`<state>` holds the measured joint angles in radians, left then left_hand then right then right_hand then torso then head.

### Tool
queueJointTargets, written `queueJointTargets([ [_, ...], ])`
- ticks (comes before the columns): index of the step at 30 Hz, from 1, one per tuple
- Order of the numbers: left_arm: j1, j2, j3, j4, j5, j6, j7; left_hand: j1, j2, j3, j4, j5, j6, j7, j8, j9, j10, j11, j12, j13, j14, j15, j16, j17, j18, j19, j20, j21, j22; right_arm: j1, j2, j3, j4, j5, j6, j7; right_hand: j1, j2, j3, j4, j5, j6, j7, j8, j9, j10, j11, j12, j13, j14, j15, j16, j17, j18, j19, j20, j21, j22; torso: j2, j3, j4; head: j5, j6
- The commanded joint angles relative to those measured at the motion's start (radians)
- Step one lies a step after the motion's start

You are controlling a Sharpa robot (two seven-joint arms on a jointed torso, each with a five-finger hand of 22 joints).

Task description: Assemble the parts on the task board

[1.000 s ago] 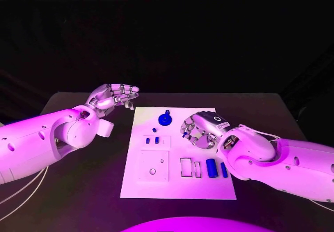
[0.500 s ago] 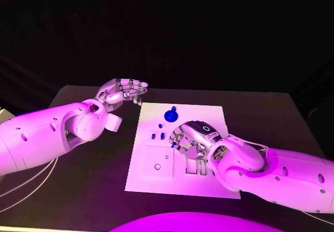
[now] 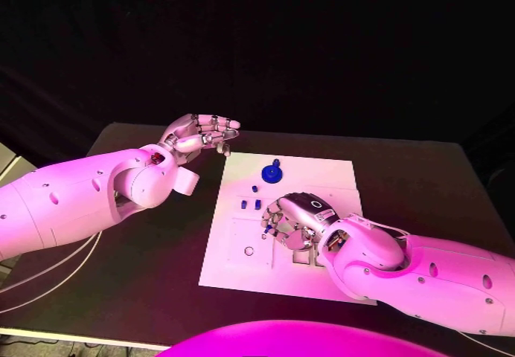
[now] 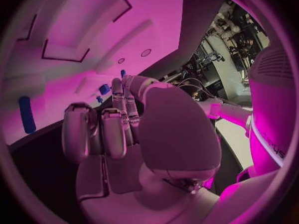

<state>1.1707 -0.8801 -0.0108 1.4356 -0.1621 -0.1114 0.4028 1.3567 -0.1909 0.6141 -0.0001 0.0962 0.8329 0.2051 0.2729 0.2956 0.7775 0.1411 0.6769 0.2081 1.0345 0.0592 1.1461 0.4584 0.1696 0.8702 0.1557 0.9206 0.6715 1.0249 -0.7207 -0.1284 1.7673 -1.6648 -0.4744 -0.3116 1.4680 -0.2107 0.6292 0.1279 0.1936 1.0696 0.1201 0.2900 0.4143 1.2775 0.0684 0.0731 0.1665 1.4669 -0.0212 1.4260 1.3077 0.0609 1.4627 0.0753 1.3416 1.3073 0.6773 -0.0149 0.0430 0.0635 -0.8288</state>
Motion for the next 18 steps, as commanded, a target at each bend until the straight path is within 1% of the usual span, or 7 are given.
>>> queueJointTargets([
  [1,0.0,0.003,0.001,0.003,0.001,0.006,0.01,0.007,-0.001,-0.002,-0.006,0.004,-0.007,-0.001,0.005,-0.002,-0.009,0.0,-0.003,-0.002,-0.006,0.005,-0.004,-0.001,0.014,0.003,0.001,0.005,0.002,-0.005,0.006,-0.001,-0.007,-0.006,0.027,0.009,-0.007,0.004,0.0,-0.004,0.003,0.005,0.0,0.003,0.001,0.027,-0.019,0.002,0.0,0.057,-0.008,0.002,0.004,-0.016,0.043,-0.005,-0.002,0.163,0.0,0.0,0.0002,0.005,-0.005],
  [5,0.0,0.004,0.001,0.003,0.001,0.007,0.01,0.007,-0.001,-0.002,-0.006,0.004,-0.007,-0.001,0.005,-0.002,-0.009,0.0,-0.003,-0.002,-0.006,0.005,-0.004,-0.001,0.014,0.003,0.001,0.005,0.002,-0.01,0.012,-0.002,-0.015,-0.01,0.031,0.006,-0.008,0.004,0.001,-0.005,0.003,0.005,0.0,0.003,0.001,0.027,-0.019,0.002,0.0,0.057,-0.008,0.002,0.004,-0.016,0.043,-0.005,-0.003,0.163,0.001,0.0002,0.0002,0.008,-0.008],
  [18,0.0,0.004,0.001,0.004,0.001,0.01,0.007,0.005,-0.001,-0.003,-0.005,0.003,-0.007,-0.001,0.007,-0.002,-0.01,0.001,-0.003,-0.003,-0.006,0.005,-0.004,-0.001,0.014,0.002,0.001,0.005,0.002,-0.02,0.024,-0.003,-0.026,-0.027,0.034,-0.006,-0.008,0.004,0.001,-0.005,0.004,0.005,0.001,0.003,0.002,0.027,-0.019,0.001,0.0,0.057,-0.008,0.003,0.005,-0.016,0.043,-0.005,-0.003,0.163,0.0,-0.0002,0.0001,0.01,-0.013],
])
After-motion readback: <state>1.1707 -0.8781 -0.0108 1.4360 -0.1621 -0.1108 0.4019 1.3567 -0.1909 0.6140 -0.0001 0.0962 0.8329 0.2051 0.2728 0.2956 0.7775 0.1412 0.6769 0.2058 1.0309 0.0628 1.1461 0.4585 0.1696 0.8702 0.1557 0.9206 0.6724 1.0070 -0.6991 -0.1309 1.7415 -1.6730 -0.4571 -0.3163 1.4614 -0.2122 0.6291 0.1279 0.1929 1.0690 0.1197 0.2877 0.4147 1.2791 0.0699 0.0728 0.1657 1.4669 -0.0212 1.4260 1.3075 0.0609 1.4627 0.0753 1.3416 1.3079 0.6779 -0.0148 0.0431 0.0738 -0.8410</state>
